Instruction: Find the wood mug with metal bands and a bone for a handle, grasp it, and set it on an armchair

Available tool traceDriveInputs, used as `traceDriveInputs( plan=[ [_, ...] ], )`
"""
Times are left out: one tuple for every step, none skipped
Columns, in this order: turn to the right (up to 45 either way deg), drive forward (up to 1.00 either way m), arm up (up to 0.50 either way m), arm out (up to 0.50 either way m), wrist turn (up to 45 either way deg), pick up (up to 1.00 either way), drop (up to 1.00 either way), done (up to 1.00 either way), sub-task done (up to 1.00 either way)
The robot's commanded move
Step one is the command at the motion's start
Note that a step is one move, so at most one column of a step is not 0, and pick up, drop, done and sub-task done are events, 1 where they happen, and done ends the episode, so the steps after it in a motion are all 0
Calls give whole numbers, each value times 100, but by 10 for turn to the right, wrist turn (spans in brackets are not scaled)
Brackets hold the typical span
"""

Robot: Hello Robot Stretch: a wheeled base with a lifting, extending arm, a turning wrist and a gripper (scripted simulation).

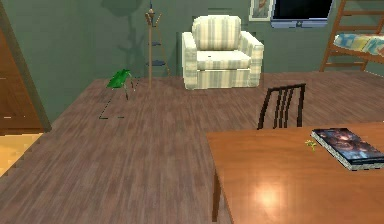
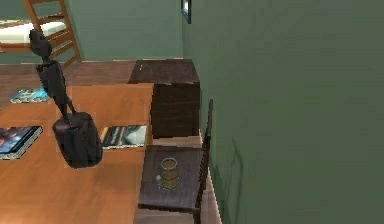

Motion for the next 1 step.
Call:
traceDriveInputs(
  plan=[
    [0,0,10,0,0,0,0,0,0]
  ],
)
